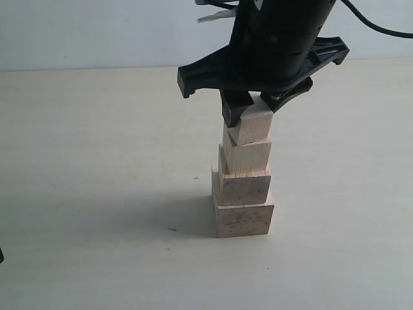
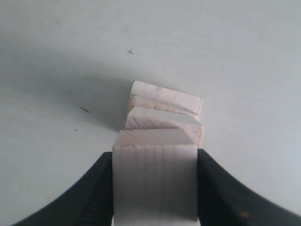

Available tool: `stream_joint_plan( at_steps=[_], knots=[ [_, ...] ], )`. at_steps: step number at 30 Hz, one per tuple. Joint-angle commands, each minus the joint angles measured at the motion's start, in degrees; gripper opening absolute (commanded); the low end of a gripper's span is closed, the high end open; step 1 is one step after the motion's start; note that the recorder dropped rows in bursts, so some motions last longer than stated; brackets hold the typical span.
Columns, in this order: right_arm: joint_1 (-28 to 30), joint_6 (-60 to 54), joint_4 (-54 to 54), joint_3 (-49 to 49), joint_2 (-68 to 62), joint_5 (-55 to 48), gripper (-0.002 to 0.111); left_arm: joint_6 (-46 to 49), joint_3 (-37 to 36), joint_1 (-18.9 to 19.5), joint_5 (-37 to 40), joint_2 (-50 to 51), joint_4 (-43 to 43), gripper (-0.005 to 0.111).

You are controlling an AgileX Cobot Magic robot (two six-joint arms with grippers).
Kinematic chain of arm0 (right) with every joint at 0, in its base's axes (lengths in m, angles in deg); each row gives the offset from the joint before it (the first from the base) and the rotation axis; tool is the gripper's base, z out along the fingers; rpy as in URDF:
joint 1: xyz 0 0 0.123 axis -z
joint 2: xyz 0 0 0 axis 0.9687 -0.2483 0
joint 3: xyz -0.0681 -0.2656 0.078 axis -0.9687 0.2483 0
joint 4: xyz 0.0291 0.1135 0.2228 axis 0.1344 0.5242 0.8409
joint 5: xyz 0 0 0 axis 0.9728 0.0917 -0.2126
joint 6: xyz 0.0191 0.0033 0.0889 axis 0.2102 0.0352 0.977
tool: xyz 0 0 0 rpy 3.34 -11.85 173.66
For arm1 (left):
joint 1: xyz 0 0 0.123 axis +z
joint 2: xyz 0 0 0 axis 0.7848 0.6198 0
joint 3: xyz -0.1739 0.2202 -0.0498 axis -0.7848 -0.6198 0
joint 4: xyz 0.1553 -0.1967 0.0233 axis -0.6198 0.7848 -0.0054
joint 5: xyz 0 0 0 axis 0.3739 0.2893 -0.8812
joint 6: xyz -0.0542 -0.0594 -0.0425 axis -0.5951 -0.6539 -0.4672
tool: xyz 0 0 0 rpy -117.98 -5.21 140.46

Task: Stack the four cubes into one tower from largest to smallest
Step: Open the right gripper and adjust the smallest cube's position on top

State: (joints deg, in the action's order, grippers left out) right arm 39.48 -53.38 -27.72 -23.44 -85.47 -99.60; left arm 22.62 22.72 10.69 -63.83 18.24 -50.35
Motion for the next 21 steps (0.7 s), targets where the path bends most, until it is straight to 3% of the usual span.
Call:
stream_joint_plan(
  at_steps=[1,10,16,21],
  knots=[
    [-0.19,0.01,-0.46,-0.01,-0.37,-0.1,0.047,0.0,-0.18,0.06,-0.06,-0.38,-0.07,0.0],
    [-0.19,0.01,-3.71,-1.15,1.27,-0.1,0.067,0.0,-0.18,0.06,-0.06,-0.38,-0.07,0.0],
    [-0.19,0.01,-3.31,-1.15,2.61,0.05,0.069,0.0,-0.18,0.06,-0.06,-0.38,-0.07,0.0],
    [-0.19,0.48,-3.25,-1.15,4.28,6.14,0.069,0.0,-0.18,0.06,-0.06,-0.38,-0.07,0.0]
  ],
)
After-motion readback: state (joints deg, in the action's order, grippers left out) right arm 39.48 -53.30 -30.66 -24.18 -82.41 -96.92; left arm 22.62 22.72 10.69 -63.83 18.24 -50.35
